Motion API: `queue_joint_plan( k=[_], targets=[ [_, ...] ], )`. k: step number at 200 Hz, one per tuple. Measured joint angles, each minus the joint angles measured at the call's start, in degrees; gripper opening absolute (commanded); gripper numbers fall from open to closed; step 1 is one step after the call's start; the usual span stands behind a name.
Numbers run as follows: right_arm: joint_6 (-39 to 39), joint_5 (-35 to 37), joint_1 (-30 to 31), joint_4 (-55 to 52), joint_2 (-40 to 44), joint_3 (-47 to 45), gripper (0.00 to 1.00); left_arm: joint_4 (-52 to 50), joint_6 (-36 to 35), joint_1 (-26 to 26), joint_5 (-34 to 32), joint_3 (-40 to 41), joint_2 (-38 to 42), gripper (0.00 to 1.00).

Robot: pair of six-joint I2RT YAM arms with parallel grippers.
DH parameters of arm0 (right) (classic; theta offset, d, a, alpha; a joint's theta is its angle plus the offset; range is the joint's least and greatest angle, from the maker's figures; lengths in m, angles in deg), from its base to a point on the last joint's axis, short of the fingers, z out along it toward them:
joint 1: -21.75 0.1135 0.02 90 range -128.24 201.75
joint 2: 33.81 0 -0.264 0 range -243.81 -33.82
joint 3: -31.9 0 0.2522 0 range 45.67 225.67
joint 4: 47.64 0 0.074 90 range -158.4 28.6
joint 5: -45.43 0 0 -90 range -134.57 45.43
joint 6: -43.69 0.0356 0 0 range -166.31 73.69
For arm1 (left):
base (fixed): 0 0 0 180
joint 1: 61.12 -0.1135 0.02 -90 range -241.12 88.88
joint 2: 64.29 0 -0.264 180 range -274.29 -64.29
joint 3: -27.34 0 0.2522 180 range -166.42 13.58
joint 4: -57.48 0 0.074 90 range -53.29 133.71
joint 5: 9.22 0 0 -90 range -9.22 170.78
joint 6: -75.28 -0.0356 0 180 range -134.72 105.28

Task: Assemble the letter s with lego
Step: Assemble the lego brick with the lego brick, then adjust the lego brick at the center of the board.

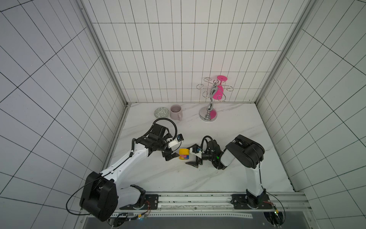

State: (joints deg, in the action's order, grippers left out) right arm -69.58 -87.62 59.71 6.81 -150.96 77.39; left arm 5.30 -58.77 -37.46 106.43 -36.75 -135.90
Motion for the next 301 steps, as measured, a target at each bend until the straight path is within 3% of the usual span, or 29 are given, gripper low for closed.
queue_joint_plan(
  k=[45, 109, 143, 203, 301],
  targets=[
    [2.6, 2.6, -0.9, -7.4, 9.9, -7.6, 0.97, -0.3, -2.5, -0.3, 1.3, 2.3, 3.4, 0.98],
    [9.6, 4.7, -0.9, -30.4, 50.1, -9.1, 0.97, 4.3, -4.2, -0.3, 1.7, 11.3, 7.4, 0.98],
    [13.1, 4.7, -0.9, -42.1, 62.1, -6.7, 0.97, 12.9, -2.8, -0.3, 3.8, 14.1, 4.7, 0.92],
    [13.1, 3.5, -0.9, -58.4, 68.3, -0.5, 0.97, 19.5, -2.5, -0.3, 7.5, 14.9, -5.0, 0.9],
    [10.2, 1.9, -0.9, -63.8, 66.1, 0.9, 0.97, 21.1, -2.0, -0.6, 8.8, 14.9, -6.2, 0.9]
  ],
)
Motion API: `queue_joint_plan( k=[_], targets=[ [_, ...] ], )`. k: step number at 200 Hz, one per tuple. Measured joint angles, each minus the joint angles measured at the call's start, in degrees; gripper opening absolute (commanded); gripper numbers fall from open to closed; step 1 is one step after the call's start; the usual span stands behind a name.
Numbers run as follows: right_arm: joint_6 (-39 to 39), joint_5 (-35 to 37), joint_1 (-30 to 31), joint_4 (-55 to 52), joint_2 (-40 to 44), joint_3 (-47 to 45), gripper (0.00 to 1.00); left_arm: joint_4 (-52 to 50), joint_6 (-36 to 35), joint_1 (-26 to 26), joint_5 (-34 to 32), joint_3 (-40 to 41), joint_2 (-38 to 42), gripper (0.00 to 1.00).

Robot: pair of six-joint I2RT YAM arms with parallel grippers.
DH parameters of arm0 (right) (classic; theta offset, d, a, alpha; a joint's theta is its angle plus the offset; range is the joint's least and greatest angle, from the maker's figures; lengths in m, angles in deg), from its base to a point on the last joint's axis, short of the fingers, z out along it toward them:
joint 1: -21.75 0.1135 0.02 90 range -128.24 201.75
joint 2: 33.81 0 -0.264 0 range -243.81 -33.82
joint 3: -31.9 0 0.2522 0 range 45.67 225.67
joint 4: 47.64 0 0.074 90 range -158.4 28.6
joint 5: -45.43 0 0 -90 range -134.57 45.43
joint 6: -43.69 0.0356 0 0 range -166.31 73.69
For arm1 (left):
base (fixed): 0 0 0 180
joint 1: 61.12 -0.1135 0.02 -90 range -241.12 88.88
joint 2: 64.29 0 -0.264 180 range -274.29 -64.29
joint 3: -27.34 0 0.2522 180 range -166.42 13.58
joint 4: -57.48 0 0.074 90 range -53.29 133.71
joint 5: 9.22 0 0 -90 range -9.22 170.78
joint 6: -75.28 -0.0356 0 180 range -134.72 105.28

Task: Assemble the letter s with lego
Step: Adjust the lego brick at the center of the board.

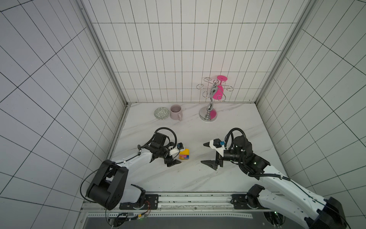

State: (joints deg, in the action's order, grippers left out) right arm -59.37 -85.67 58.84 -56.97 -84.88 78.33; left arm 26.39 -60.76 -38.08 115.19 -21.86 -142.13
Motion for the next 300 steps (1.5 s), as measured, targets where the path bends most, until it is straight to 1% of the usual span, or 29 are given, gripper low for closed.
queue_joint_plan(
  k=[30, 56, 107, 127, 135, 151, 169, 174, 185, 200, 209, 227, 247, 265, 278, 289, 300],
  targets=[
    [-1.4, -0.7, -0.2, -1.3, -0.1, 0.0, 0.97, -0.1, 3.5, 0.0, 0.1, 0.0, 3.9, 0.91],
    [-2.7, -1.3, -0.4, -2.2, -0.2, 0.3, 0.97, -0.7, 7.9, 0.5, 0.1, 0.0, 7.8, 0.91],
    [-3.7, -1.8, -0.7, -2.9, -2.0, 1.0, 0.97, -2.4, 15.2, 1.3, -0.5, -0.1, 12.3, 0.9],
    [-1.9, -1.7, -0.7, -2.5, -3.1, 1.8, 0.97, -3.7, 18.5, 1.3, -2.2, 0.0, 13.7, 0.9],
    [0.6, -1.5, -0.7, -1.6, -3.6, 1.9, 0.97, -4.2, 20.5, 1.3, -3.2, 0.0, 15.3, 0.92],
    [7.8, -1.1, -0.7, 1.6, -5.7, 1.8, 0.91, -4.1, 26.8, 1.3, -6.5, -0.1, 20.0, 0.93],
    [20.4, 0.3, -0.7, 7.2, -8.6, 1.2, 0.86, -4.0, 34.0, 1.3, -9.4, -1.3, 24.7, 0.93],
    [23.9, 1.0, -0.6, 8.7, -9.2, 0.9, 0.86, -4.0, 35.6, 1.3, -10.1, -1.9, 25.4, 0.94],
    [32.5, 2.7, -0.4, 11.0, -10.1, -0.3, 0.86, -4.8, 40.5, 1.3, -12.4, -3.7, 26.6, 0.98],
    [42.2, 4.0, -0.2, 12.3, -10.9, -1.7, 0.87, -6.6, 48.3, 1.1, -16.1, -6.6, 27.4, 0.99],
    [46.6, 4.3, -0.2, 12.2, -11.2, -2.0, 0.89, -7.4, 53.3, 0.7, -17.5, -7.8, 27.6, 0.99],
    [54.4, 3.8, -0.6, 11.5, -11.5, -2.1, 0.88, -7.8, 64.3, 0.3, -18.4, -8.2, 27.9, 0.98],
    [57.4, 2.6, -1.0, 9.4, -11.3, -2.1, 0.9, -6.1, 78.0, 0.3, -17.3, -5.1, 27.0, 0.98],
    [55.4, 2.6, -1.1, 6.0, -9.9, -2.1, 0.91, -3.7, 88.9, 0.7, -16.2, -0.1, 25.4, 0.98],
    [52.5, 2.8, -1.2, 4.2, -8.5, -2.3, 0.95, -2.7, 93.7, 2.4, -16.4, 3.6, 25.1, 0.98],
    [50.9, 3.0, -1.4, 4.0, -7.7, -2.8, 0.95, -2.2, 96.1, 3.8, -16.5, 5.9, 25.4, 0.99],
    [50.7, 2.1, -1.6, 6.1, -8.7, -3.9, 0.93, -1.5, 97.5, 4.4, -16.8, 7.5, 26.1, 0.99]
  ],
)
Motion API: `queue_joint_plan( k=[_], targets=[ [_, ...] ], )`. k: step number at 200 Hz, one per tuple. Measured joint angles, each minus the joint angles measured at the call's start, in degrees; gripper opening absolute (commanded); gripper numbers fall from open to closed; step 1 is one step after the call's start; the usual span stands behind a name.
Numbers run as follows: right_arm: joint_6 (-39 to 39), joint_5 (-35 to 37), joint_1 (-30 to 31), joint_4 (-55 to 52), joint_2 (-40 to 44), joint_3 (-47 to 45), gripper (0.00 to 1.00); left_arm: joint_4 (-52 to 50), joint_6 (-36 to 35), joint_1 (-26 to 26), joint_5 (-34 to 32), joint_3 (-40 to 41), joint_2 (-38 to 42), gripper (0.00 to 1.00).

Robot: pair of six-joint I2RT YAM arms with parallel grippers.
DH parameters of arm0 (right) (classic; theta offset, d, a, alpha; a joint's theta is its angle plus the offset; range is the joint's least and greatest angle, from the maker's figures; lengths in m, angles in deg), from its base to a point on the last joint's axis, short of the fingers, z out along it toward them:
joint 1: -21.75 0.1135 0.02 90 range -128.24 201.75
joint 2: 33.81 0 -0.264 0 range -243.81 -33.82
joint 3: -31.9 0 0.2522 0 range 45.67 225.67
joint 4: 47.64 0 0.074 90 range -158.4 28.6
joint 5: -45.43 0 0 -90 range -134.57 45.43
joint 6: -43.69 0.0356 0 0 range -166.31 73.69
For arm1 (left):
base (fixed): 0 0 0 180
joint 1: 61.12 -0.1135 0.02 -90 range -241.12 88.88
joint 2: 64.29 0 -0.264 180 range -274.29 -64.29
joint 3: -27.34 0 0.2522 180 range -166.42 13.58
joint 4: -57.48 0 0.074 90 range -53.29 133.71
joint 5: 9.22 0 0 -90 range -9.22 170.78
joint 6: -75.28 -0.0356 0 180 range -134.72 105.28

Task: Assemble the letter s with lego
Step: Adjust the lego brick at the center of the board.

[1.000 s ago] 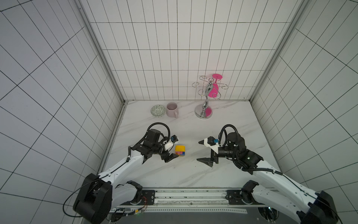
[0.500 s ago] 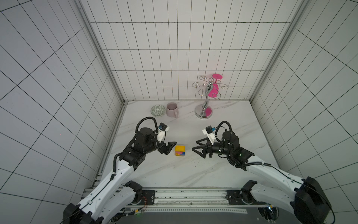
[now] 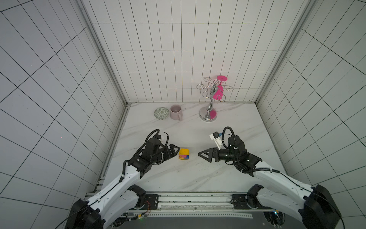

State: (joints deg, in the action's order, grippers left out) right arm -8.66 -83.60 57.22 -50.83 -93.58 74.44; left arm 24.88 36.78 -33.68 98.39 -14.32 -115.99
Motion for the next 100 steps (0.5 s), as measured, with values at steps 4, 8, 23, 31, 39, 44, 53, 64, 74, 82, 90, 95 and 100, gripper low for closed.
queue_joint_plan(
  k=[4, 8, 23, 31, 39, 44, 53, 64, 74, 82, 90, 95, 100],
  targets=[
    [0.2, -0.5, -0.1, 1.2, -0.7, -0.4, 0.92, 0.3, 0.3, -0.1, -0.2, 0.6, 0.4, 0.99],
    [0.6, -1.0, -0.1, 2.6, -1.9, -0.9, 0.92, 0.7, 0.7, -0.3, -0.3, 1.2, 0.8, 0.99],
    [2.6, -2.8, 0.7, 8.8, -8.2, -2.7, 0.89, 1.6, 0.5, -1.3, -0.5, 2.2, 2.3, 0.99],
    [3.2, -3.1, 1.6, 10.8, -11.4, -3.3, 0.88, 1.8, 0.3, -1.7, -0.7, 2.3, 3.0, 0.99],
    [3.4, -3.0, 3.2, 11.9, -14.2, -3.5, 0.88, 2.2, -0.2, -2.0, -0.9, 2.2, 3.8, 0.99],
    [3.4, -3.0, 4.1, 12.3, -15.4, -3.5, 0.86, 2.3, -0.5, -2.1, -1.0, 2.1, 4.3, 0.99],
    [3.3, -2.8, 6.0, 13.8, -17.0, -3.5, 0.84, 2.3, -1.3, -2.4, -1.1, 1.8, 4.9, 0.99],
    [3.4, -2.2, 7.9, 17.0, -18.8, -3.6, 0.72, 1.9, -2.6, -2.5, -1.3, 0.9, 5.3, 0.99],
    [4.2, -1.8, 9.4, 21.2, -20.6, -4.0, 0.59, 1.3, -4.0, -2.6, -1.5, -0.3, 5.4, 0.99],
    [4.7, -1.5, 10.2, 24.0, -22.3, -4.1, 0.49, 0.9, -5.0, -2.7, -1.6, -1.2, 5.4, 0.99],
    [5.3, -1.0, 10.9, 26.9, -24.5, -4.1, 0.4, 0.5, -6.2, -2.8, -1.6, -2.2, 5.4, 0.99],
    [5.7, -0.9, 11.3, 28.4, -25.8, -4.1, 0.36, 0.4, -6.8, -2.9, -1.6, -2.7, 5.4, 0.99],
    [5.9, -0.6, 11.7, 29.7, -27.2, -4.1, 0.32, 0.1, -7.6, -3.0, -1.6, -3.3, 5.4, 0.99]
  ],
)
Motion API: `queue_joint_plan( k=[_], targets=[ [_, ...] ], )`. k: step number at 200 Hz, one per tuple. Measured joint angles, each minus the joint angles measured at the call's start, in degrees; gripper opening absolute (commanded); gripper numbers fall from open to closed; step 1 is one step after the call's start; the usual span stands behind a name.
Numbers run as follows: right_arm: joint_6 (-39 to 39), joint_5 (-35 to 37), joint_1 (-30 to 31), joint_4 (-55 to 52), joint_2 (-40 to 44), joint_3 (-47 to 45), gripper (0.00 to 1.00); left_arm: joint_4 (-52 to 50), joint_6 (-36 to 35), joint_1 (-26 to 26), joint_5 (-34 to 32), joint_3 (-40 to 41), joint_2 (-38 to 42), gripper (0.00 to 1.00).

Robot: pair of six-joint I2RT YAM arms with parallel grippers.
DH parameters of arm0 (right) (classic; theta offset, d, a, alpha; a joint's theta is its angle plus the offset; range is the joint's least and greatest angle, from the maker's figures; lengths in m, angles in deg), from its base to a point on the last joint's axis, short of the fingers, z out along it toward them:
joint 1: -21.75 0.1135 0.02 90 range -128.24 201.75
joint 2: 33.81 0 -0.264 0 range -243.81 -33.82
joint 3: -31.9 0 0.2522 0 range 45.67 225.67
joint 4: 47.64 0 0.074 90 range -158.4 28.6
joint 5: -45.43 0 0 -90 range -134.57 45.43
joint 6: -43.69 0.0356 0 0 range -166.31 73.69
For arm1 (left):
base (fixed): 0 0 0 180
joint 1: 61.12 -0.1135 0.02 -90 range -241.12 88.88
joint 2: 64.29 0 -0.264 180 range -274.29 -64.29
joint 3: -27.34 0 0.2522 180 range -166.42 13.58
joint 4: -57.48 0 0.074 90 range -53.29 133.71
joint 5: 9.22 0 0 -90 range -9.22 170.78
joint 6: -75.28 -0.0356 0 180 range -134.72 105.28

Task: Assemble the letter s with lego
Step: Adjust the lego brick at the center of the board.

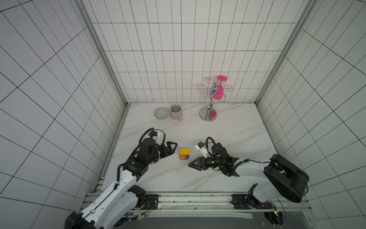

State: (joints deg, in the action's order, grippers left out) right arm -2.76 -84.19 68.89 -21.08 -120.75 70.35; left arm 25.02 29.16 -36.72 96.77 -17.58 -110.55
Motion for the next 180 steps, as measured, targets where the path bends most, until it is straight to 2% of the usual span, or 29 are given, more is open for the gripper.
queue_joint_plan(
  k=[30, 66, 119, 180],
  targets=[
    [1.7, 1.2, 1.0, 7.2, -8.0, 0.0, 0.2, -1.4, -4.2, -0.9, -0.2, -2.7, -0.6, 0.99],
    [3.4, 2.9, 1.3, 14.9, -15.3, 0.1, 0.19, -3.3, -8.3, -1.6, -0.8, -5.6, -2.4, 0.99],
    [3.5, 5.9, 1.1, 20.0, -20.5, 1.6, 0.19, -5.6, -11.8, -1.8, -1.5, -6.9, -2.0, 0.99],
    [3.9, 6.0, -4.0, 25.6, -25.0, 4.7, 0.19, -5.1, -18.2, -2.0, -2.7, -6.3, 1.6, 0.99]
  ],
)
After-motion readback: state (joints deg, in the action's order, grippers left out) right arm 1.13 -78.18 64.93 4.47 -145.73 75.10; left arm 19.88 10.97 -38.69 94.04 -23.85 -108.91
